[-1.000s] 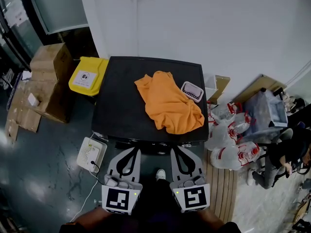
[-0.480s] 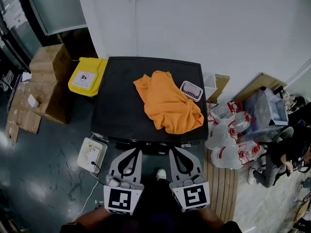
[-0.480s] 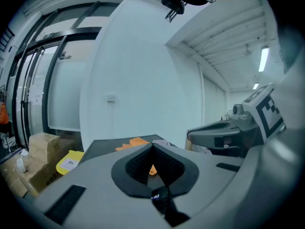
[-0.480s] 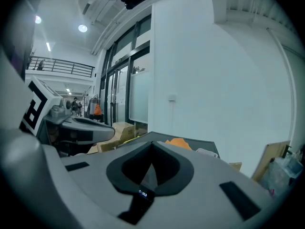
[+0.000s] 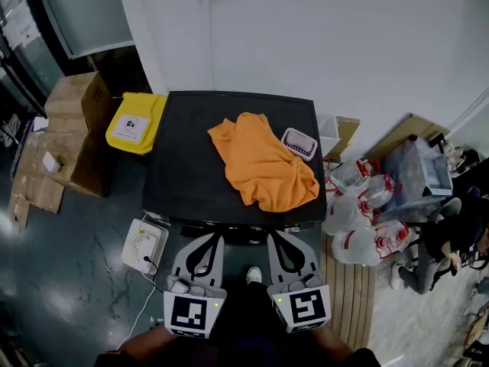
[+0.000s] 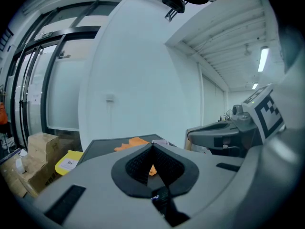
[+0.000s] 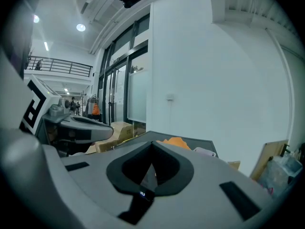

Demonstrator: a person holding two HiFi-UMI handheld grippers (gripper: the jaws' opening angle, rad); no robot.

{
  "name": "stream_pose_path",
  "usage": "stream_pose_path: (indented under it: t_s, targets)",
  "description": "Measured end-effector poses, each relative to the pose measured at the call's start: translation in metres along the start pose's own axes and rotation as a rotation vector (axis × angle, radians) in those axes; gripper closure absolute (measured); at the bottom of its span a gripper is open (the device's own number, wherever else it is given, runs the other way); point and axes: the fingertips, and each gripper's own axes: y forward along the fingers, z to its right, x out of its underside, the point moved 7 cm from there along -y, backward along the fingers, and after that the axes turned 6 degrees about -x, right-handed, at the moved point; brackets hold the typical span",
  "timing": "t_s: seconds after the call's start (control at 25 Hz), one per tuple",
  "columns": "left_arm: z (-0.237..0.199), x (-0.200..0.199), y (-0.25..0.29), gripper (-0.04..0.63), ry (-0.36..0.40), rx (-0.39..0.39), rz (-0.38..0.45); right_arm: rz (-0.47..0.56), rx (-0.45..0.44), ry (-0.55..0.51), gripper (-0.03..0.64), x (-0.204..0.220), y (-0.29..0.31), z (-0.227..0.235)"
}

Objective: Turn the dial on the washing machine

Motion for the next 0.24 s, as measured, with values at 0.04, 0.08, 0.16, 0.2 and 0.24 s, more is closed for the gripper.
stream_pose_path:
  t_s: [0.04, 0.08, 0.16, 0.2, 0.24]
  targets:
    - [-0.0005, -0.0003, 0.0001, 0.584, 0.002, 0.000, 0.005, -0.001, 0.001, 0.000, 0.603, 0.0000, 0.0001, -0.0002]
    - [-0.0011, -0.0007, 0.0004, 0.584, 0.006, 0.000, 0.015, 0.000, 0.002, 0.001, 0.601, -0.0001, 0.0003, -0.0004]
    - [-0.0021, -0.0008, 0.0011, 0.584, 0.010, -0.001, 0.027, 0.007, 0.007, 0.004, 0.601, 0.0000, 0.0008, -0.0002]
    - [-0.0025, -0.0005, 0.0012, 0.584, 0.009, -0.002, 0.023, 0.009, 0.008, 0.005, 0.601, 0.0003, 0.0011, 0.0000]
    - [-0.0028, 0.0000, 0.0013, 0.584, 0.007, -0.003, 0.018, 0.010, 0.009, 0.006, 0.601, 0.0008, 0.0013, 0.0002]
